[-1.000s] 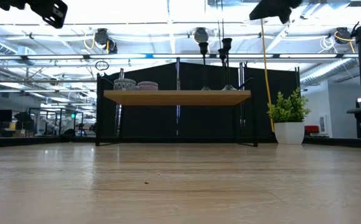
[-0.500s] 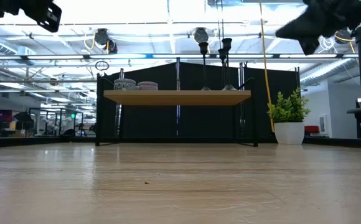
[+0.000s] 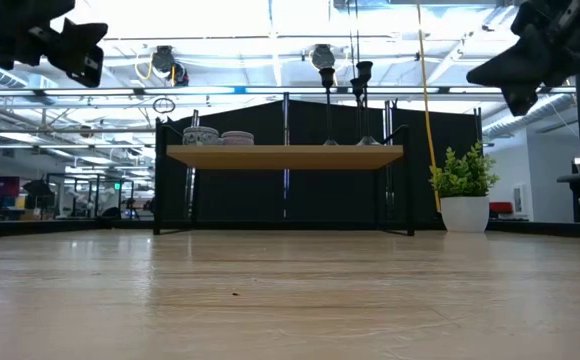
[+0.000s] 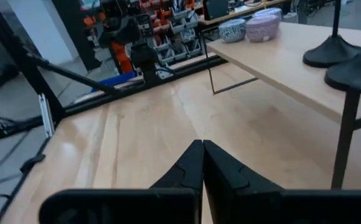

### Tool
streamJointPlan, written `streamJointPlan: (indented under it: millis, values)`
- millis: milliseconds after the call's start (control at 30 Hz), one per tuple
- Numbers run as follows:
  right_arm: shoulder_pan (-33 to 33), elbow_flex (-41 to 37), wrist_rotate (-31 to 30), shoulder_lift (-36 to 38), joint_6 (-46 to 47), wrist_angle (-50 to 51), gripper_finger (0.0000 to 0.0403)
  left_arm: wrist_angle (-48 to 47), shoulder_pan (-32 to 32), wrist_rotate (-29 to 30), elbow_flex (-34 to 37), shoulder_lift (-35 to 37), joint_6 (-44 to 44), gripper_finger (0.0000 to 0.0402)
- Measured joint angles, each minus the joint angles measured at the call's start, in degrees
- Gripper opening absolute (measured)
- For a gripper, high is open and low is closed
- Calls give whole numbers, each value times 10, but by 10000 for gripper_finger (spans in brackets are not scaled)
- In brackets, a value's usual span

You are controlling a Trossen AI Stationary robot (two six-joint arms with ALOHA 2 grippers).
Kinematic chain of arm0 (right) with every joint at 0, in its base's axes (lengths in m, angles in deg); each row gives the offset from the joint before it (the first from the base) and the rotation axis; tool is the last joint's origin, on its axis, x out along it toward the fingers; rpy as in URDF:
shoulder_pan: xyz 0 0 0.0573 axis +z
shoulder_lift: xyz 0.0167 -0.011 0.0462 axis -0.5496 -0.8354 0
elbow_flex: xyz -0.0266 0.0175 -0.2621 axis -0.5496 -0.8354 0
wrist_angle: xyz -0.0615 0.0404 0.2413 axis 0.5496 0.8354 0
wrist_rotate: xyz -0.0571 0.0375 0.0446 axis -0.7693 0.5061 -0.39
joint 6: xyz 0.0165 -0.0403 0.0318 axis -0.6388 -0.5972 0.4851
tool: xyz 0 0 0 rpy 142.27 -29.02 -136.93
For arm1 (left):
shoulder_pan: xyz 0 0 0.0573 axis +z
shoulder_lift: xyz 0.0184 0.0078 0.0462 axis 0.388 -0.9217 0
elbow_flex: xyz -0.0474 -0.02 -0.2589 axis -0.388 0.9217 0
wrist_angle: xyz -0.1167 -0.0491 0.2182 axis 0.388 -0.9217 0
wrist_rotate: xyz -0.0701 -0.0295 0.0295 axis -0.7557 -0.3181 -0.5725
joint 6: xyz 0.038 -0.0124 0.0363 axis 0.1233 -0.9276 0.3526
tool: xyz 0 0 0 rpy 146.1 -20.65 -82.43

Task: Pick & Place candle stick holders
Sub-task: Return to Home Position

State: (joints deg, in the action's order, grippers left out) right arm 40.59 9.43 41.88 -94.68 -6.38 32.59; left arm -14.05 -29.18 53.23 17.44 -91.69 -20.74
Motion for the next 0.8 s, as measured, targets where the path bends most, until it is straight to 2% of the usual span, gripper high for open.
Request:
streamJointPlan:
  millis: [267, 433, 633, 800]
  values:
    - [0, -12, 0, 63, -4, 7, 0, -73, 0, 14, 5, 75, 9, 189]
    - [0, -36, 2, 90, -6, -8, 0, -94, 0, 22, 5, 126, 43, 189]
    - [0, -97, 39, 108, -6, -80, 0, -64, 0, 31, 44, 127, 20, 189]
    - [0, -119, 61, 114, 12, -83, 0, -45, 0, 29, 63, 127, 17, 189]
